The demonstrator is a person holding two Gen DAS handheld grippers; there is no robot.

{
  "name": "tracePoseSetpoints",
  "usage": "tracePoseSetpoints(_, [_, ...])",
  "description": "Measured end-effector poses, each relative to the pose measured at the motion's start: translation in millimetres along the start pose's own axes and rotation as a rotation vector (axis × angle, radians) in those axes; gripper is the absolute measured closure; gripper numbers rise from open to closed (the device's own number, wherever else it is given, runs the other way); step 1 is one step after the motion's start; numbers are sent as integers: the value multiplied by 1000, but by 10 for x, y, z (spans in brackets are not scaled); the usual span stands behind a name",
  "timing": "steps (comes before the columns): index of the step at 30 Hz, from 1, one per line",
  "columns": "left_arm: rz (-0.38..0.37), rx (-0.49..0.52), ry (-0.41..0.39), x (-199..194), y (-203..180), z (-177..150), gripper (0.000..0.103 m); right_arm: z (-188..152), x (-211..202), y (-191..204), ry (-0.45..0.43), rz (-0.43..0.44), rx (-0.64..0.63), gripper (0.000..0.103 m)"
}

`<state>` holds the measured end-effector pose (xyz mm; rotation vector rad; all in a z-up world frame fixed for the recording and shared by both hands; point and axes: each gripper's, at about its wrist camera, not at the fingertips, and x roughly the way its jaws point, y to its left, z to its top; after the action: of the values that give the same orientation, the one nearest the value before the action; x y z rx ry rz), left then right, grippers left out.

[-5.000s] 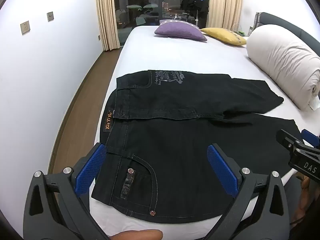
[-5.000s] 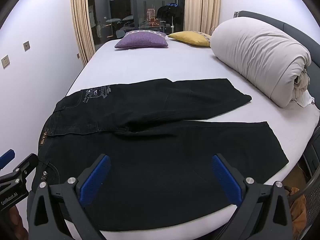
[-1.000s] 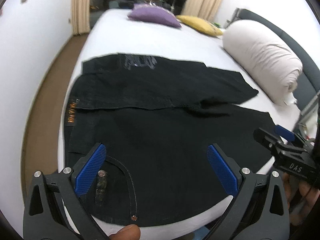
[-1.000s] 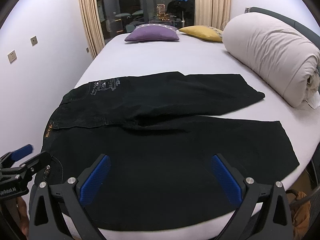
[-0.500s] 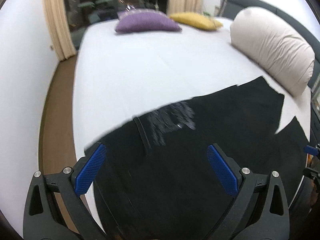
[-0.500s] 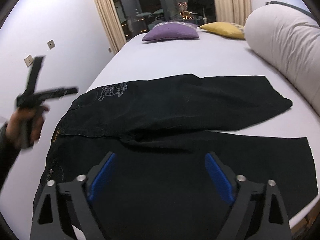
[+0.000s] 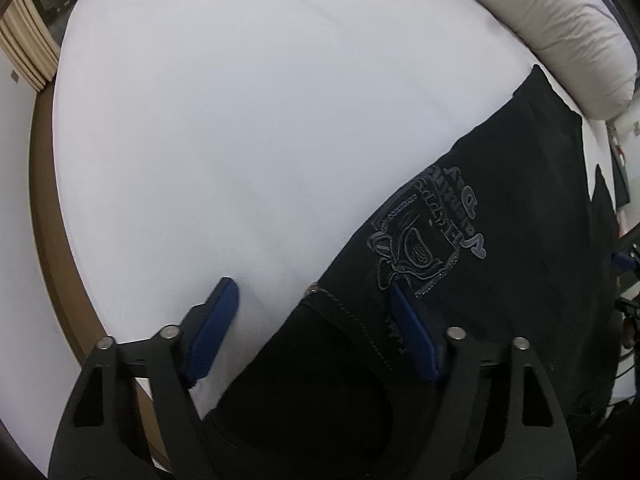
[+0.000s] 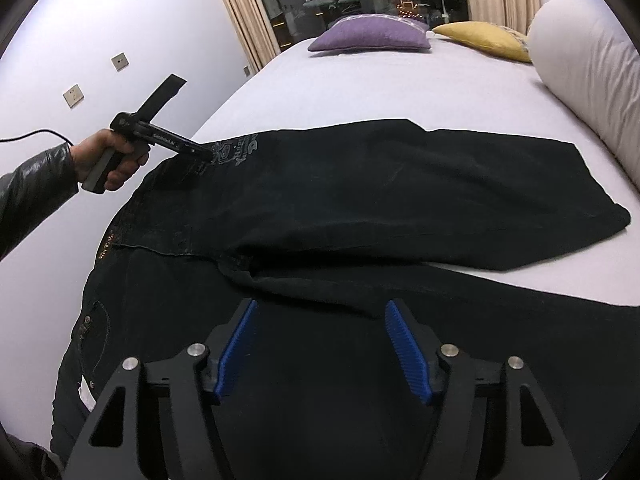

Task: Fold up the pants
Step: 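Grasp the jeans waistband with the left tool while the right tool grasps the leg hem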

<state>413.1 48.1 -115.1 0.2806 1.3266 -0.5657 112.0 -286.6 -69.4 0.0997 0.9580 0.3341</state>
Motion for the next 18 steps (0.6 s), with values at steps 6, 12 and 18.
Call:
tracePoseSetpoints(6, [13,27,13,-24,7,-2,92,144,99,71,6,15,-32,38])
tracePoseSetpoints(12, [103,-3,-156,-469,-121,-247,95,605,146,257,-18,33,-129,40])
tracePoseSetpoints(18, [122,9,-303,-952,-386,-783,96,1319,382,682,-38,52,-327,40])
